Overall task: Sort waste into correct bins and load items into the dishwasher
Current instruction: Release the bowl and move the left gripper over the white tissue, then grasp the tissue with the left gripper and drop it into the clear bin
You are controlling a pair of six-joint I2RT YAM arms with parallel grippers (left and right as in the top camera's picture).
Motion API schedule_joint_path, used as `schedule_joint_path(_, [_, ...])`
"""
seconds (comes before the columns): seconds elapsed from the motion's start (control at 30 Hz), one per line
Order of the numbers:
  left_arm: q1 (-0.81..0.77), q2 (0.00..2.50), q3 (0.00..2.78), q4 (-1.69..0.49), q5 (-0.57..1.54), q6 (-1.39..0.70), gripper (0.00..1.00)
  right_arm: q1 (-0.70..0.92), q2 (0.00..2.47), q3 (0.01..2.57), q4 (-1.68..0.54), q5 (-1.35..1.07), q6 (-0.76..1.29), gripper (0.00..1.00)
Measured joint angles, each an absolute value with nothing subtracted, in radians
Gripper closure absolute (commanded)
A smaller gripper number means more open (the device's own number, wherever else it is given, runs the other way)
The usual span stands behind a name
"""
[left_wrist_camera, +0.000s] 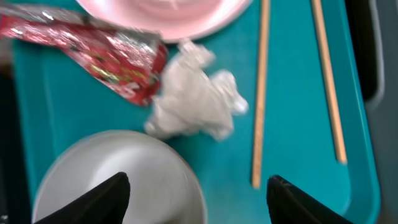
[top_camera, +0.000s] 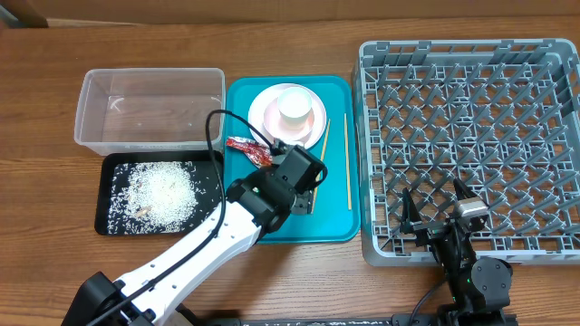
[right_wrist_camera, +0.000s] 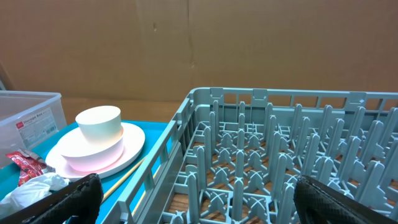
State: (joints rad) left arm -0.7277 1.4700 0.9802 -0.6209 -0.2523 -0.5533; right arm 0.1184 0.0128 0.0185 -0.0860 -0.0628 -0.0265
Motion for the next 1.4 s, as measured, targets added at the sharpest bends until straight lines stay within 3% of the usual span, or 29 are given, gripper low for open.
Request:
schedule_joint_path(0.1, [-0.720, 1.470, 0.980, -0.588, -0.312, -0.556, 0.65, 0.118, 0.013, 0.019, -0.086, -0.063, -0.027, 0.00])
schedule_joint_path(0.13, [-0.719, 1.470, 0.980, -0.580, -0.325, -0.554, 0.66, 0.118, 0.013, 0.019, -0.086, -0.063, -0.027, 0.00])
schedule_joint_path(0.2, [-0.718, 1.470, 0.980, -0.561, -0.335, -0.551, 0.61, 0.118, 0.013, 0.019, -0.087, -0.063, -0.027, 0.00])
schedule_joint_path(0.3, [-0.718, 1.470, 0.979, -0.529, -0.334, -0.546, 0.45, 0.118, 0.013, 0.019, -0.086, -0.063, -0.027, 0.00])
schedule_joint_path(0.5, [-0.718, 1.502, 0.979, -0.450, -0.338, -0.549, 0.27, 0.118, 0.013, 0.019, -0.086, -0.063, -0.027, 0.00])
schedule_joint_path(0.9, [-0.718, 1.726, 0.976, -0.391, -0.333, -0.540, 0.23, 0.118, 0.013, 0.019, -0.086, -0.063, -0.027, 0.00])
schedule_joint_path(0.97, [-0.718, 1.739, 0.975, -0.391, -0.333, -0.540, 0.28, 0.118, 0.013, 0.019, -0.086, -0.063, -0.027, 0.00])
schedule_joint_path(1.4, [-0.711, 1.741, 0.985, -0.388, -0.333, -0.493, 0.90, 0.118, 0.013, 0.019, -0.086, -0.063, -0.027, 0.00])
